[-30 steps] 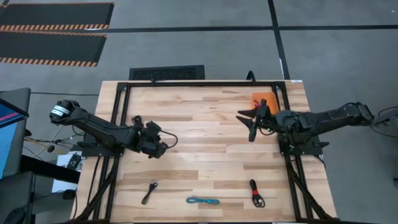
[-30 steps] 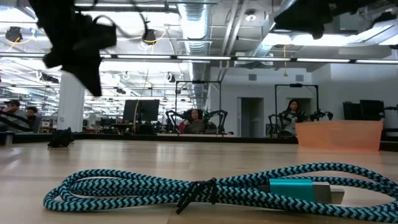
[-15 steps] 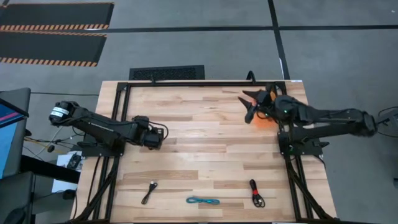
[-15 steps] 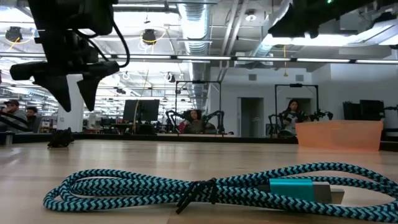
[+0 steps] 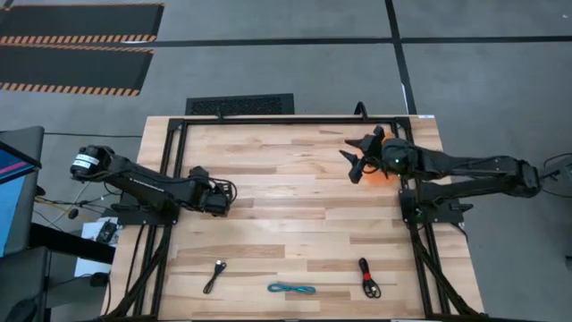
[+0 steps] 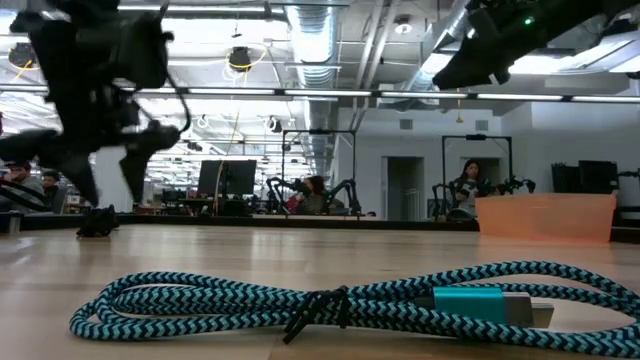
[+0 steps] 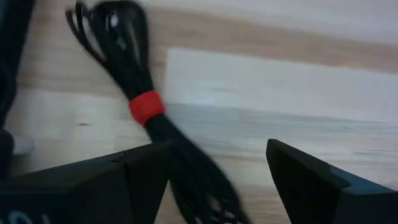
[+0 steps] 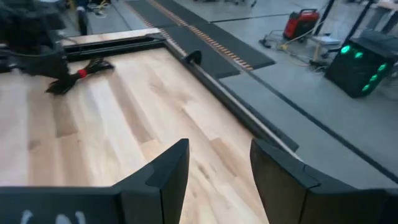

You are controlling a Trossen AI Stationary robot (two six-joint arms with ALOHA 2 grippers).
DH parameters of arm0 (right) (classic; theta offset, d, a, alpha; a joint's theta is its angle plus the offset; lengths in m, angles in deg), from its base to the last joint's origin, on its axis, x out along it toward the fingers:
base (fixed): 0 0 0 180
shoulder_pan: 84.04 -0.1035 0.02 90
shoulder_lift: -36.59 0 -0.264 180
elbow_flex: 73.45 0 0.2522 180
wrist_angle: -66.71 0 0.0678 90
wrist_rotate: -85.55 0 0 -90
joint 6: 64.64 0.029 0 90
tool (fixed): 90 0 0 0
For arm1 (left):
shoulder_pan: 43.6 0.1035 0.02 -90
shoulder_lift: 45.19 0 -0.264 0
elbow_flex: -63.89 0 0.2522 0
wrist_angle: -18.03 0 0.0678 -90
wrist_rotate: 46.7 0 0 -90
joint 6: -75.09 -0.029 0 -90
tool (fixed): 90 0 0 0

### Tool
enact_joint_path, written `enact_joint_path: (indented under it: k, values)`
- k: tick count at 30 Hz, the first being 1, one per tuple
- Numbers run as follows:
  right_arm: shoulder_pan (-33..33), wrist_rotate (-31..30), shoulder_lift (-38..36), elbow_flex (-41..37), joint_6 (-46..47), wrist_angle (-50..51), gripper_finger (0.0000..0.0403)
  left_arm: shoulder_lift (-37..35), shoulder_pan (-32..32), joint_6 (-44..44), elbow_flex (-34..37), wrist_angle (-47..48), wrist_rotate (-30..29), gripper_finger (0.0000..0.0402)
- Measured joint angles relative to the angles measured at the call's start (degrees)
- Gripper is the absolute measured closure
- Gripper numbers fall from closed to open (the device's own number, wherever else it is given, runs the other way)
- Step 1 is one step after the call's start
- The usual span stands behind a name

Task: Pick and place USB-C Cables
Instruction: Put the top black charger cable into the orange bin

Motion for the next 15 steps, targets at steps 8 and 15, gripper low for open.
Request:
enact_joint_path:
  k: [8,15]
  values:
    - [-5.58,-0.07,-3.93,0.00,3.60,4.55,0.0213,0.02,0.40,3.37,6.06,-1.83,2.49,0.0152]
    - [-10.62,-2.57,-5.75,0.00,8.46,10.90,0.0232,0.02,5.26,-11.18,7.02,-5.77,2.41,0.0152]
